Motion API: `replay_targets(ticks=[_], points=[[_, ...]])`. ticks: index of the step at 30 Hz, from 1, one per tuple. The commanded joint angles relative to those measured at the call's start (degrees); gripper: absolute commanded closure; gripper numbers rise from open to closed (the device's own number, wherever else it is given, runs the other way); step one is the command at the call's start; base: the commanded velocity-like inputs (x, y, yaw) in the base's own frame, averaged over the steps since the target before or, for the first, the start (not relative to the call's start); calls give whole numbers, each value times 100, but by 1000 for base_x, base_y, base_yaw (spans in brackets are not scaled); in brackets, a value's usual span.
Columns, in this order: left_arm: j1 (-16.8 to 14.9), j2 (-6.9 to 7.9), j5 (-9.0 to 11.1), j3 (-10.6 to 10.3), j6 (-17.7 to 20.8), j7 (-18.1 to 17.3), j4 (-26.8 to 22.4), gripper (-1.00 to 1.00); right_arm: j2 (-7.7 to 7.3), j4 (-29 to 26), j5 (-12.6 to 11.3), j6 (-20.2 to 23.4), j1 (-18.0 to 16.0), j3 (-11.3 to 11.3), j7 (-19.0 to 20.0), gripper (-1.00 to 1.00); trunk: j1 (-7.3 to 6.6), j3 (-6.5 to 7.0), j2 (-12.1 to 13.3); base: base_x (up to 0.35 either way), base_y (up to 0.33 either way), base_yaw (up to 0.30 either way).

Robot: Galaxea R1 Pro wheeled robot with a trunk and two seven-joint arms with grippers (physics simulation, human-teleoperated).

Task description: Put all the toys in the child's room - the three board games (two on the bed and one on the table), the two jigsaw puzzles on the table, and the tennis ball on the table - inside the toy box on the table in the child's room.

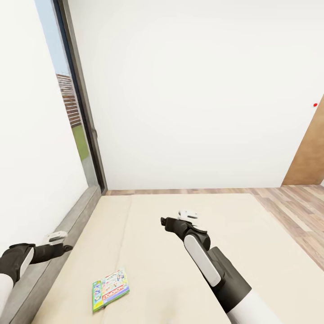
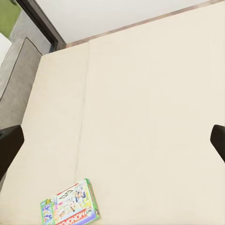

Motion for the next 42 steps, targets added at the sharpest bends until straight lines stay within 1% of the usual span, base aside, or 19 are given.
replay_targets(ticks=[1,11,21,37,42], points=[[-6,-7,-62,48,28,-48,-7,-100,-1,-7,-50,7,-8,7,-54,-100,4,-14,-14,0,56,0],[-3,-32,-79,53,17,-42,-7,-100,-37,-77,-47,15,-8,-5,-61,-100,4,-14,-14,0,13,0],[-3,-35,-78,56,3,-45,-7,-100,-75,-33,-72,1,0,-16,-46,-100,4,-33,-14,0,0,0],[-3,-34,-81,50,-3,-45,-7,-100,-85,-53,-72,18,-6,-25,-53,-100,4,-161,-14,0,0,0],[-2,-41,-86,48,-6,-41,-7,-100,-82,-86,-64,115,-5,-27,-54,-100,4,-207,-14,0,0,0]])
